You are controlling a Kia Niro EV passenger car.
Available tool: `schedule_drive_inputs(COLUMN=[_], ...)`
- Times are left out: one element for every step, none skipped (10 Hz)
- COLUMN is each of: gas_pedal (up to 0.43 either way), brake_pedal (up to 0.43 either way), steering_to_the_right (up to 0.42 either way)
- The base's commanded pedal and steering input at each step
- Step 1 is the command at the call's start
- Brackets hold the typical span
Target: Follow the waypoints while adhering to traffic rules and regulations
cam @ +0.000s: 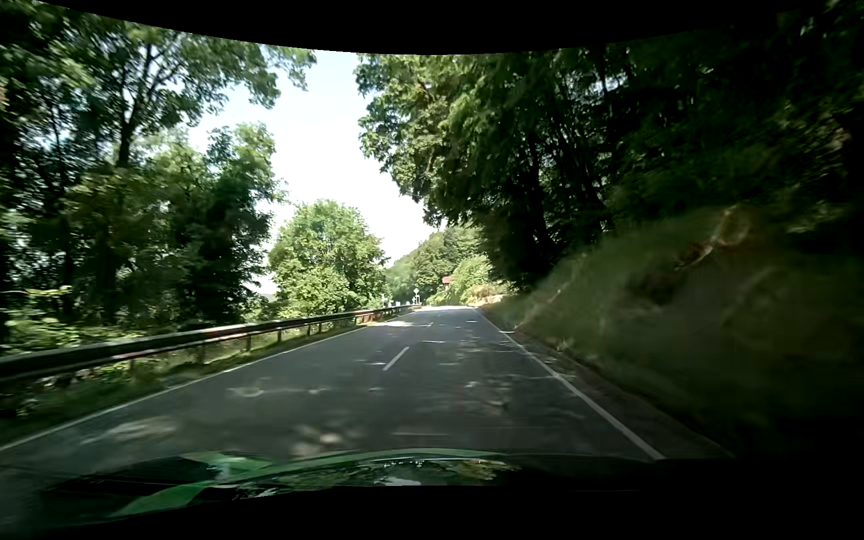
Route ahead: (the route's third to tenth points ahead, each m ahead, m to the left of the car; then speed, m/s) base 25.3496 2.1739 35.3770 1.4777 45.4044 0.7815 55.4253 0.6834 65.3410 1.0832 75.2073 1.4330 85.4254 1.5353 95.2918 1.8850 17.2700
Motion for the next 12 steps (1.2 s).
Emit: schedule_drive_inputs(gas_pedal=[0.220, 0.220, 0.228, 0.228, 0.228, 0.220, 0.197, 0.177, 0.177, 0.197, 0.228, 0.248], brake_pedal=[0.000, 0.000, 0.000, 0.000, 0.000, 0.000, 0.000, 0.000, 0.000, 0.000, 0.000, 0.000], steering_to_the_right=[0.003, 0.003, 0.002, 0.001, 0.000, -0.001, -0.003, -0.006, -0.006, -0.006, -0.007, -0.007])
